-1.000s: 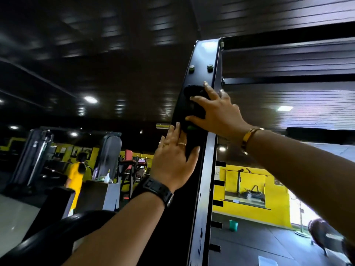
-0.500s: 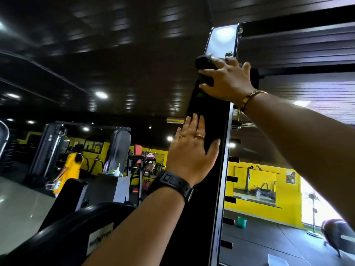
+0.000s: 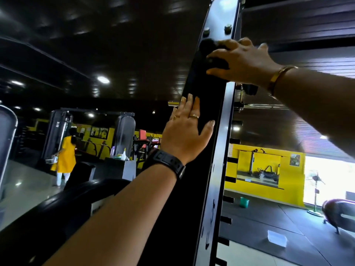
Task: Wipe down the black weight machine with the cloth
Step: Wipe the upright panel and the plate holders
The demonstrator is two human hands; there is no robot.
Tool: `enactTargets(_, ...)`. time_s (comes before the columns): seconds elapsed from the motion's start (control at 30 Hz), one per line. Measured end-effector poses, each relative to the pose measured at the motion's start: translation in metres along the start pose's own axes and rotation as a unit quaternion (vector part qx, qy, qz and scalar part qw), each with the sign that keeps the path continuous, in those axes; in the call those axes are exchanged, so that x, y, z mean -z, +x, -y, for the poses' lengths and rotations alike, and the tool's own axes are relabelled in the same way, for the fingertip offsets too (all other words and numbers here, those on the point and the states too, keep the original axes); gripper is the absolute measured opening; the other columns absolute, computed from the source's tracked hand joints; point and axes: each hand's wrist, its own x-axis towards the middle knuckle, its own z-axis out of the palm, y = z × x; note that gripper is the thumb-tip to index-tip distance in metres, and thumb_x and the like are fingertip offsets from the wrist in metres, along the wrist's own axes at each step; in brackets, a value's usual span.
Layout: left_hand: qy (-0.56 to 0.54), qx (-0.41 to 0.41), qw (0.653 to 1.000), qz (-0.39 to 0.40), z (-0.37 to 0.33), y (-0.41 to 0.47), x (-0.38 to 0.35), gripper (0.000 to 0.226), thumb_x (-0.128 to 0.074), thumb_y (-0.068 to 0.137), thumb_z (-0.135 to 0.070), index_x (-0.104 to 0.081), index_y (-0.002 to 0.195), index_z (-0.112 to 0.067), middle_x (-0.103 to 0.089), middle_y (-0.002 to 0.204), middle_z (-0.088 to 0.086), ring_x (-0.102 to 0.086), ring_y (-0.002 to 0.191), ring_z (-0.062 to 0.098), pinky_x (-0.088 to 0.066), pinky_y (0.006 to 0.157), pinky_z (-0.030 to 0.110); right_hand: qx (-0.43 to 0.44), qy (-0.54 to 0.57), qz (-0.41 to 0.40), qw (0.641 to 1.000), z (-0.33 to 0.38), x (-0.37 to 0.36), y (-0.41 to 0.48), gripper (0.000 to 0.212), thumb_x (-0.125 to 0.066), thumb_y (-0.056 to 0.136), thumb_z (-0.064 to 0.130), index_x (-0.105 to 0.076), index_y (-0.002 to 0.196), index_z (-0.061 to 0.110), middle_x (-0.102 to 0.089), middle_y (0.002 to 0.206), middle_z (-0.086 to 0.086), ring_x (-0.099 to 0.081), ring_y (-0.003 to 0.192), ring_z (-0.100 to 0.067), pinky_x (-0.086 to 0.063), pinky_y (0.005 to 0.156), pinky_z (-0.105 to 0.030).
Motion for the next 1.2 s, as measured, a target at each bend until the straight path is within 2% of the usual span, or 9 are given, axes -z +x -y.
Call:
enactTargets(0.2, -0.006, 0.002, 1.0, -0.013, 0.003, 0.003, -0.003, 0.068, -0.033, 0.101, -0.051, -0.006, 0.156, -0.021, 0.001, 0.164, -0.003, 0.005, 0.149, 0.01, 0.003, 0.115, 0.023, -0.105, 0.005, -0.039, 0.994, 0.026, -0.011, 0.032, 0.068, -0.048, 0.081, 0.076, -0.044, 0.139, 0.04, -0.023, 0.157, -0.003, -0.026, 0.134, -0.041, -0.027, 0.102, -0.061)
enactTargets(0.33, -0.014, 0.004, 1.0, -0.002, 0.003, 0.003, -0.003, 0.078, -0.021, 0.089, -0.06, -0.008, 0.156, -0.022, -0.001, 0.164, -0.004, 0.004, 0.149, 0.01, -0.001, 0.117, 0.027, -0.046, -0.044, -0.053, 0.997, 0.044, -0.013, 0.022, 0.074, -0.045, 0.075, 0.082, -0.045, 0.137, 0.042, -0.023, 0.156, -0.002, -0.023, 0.136, -0.038, -0.023, 0.103, -0.061)
enactTargets(0.47, -0.007, 0.007, 1.0, 0.008, 0.004, 0.003, -0.003, 0.076, -0.023, 0.093, -0.06, -0.005, 0.156, -0.021, 0.001, 0.163, -0.006, 0.006, 0.149, 0.008, -0.002, 0.118, 0.027, 0.035, -0.014, -0.042, 0.998, 0.029, -0.011, -0.003, 0.061, -0.051, 0.082, 0.07, -0.045, 0.137, 0.044, -0.022, 0.157, 0.003, -0.022, 0.137, -0.034, -0.028, 0.1, -0.059)
enactTargets(0.53, -0.011, 0.009, 1.0, 0.005, 0.004, 0.003, -0.004, 0.073, -0.026, 0.096, -0.058, -0.004, 0.156, -0.022, 0.002, 0.163, -0.007, 0.006, 0.148, 0.007, -0.004, 0.117, 0.027, 0.039, 0.021, -0.042, 0.998, 0.01, -0.01, -0.012, 0.058, -0.056, 0.084, 0.062, -0.046, 0.137, 0.041, -0.026, 0.155, 0.004, -0.024, 0.136, -0.034, -0.032, 0.097, -0.059)
enactTargets(0.67, -0.029, 0.002, 0.999, -0.014, 0.004, 0.003, -0.006, 0.08, -0.021, 0.085, -0.058, -0.009, 0.155, -0.022, -0.001, 0.163, -0.007, 0.004, 0.148, 0.006, -0.002, 0.115, 0.023, -0.04, 0.062, -0.026, 0.997, -0.03, -0.003, 0.001, 0.055, -0.056, 0.088, 0.056, -0.045, 0.139, 0.037, -0.03, 0.152, -0.002, -0.029, 0.132, -0.039, -0.036, 0.096, -0.061)
enactTargets(0.8, -0.034, -0.001, 0.999, -0.018, 0.005, 0.004, -0.007, 0.079, -0.022, 0.085, -0.057, -0.01, 0.155, -0.023, -0.003, 0.163, -0.007, 0.003, 0.148, 0.006, -0.002, 0.116, 0.023, -0.08, 0.023, -0.019, 0.996, -0.01, -0.005, 0.027, 0.056, -0.049, 0.088, 0.066, -0.046, 0.138, 0.04, -0.026, 0.154, -0.001, -0.026, 0.133, -0.039, -0.031, 0.099, -0.058)
enactTargets(0.97, -0.031, 0.0, 0.999, -0.015, 0.007, 0.005, -0.006, 0.08, -0.022, 0.085, -0.059, -0.01, 0.155, -0.022, -0.004, 0.163, -0.005, 0.002, 0.149, 0.009, -0.005, 0.118, 0.027, -0.019, -0.09, -0.063, 0.994, 0.048, -0.012, 0.031, 0.066, -0.035, 0.082, 0.08, -0.051, 0.134, 0.042, -0.029, 0.155, 0.0, -0.026, 0.135, -0.035, -0.024, 0.103, -0.058)
enactTargets(1.1, -0.033, 0.01, 0.999, -0.005, 0.004, 0.003, -0.005, 0.076, -0.026, 0.092, -0.058, -0.008, 0.156, -0.022, -0.002, 0.164, -0.003, 0.001, 0.149, 0.012, -0.008, 0.118, 0.029, 0.058, -0.106, -0.077, 0.99, 0.066, -0.016, 0.009, 0.056, -0.035, 0.088, 0.072, -0.051, 0.134, 0.044, -0.031, 0.153, 0.004, -0.029, 0.133, -0.033, -0.023, 0.103, -0.058)
enactTargets(1.2, -0.067, 0.005, 0.997, -0.04, 0.003, 0.0, -0.005, 0.072, -0.033, 0.091, -0.051, -0.022, 0.154, -0.019, -0.017, 0.162, -0.001, -0.01, 0.149, 0.014, -0.021, 0.117, 0.033, 0.124, -0.072, -0.075, 0.987, 0.047, -0.013, -0.009, 0.046, -0.043, 0.09, 0.063, -0.049, 0.133, 0.047, -0.03, 0.154, 0.007, -0.03, 0.133, -0.031, -0.025, 0.1, -0.054)
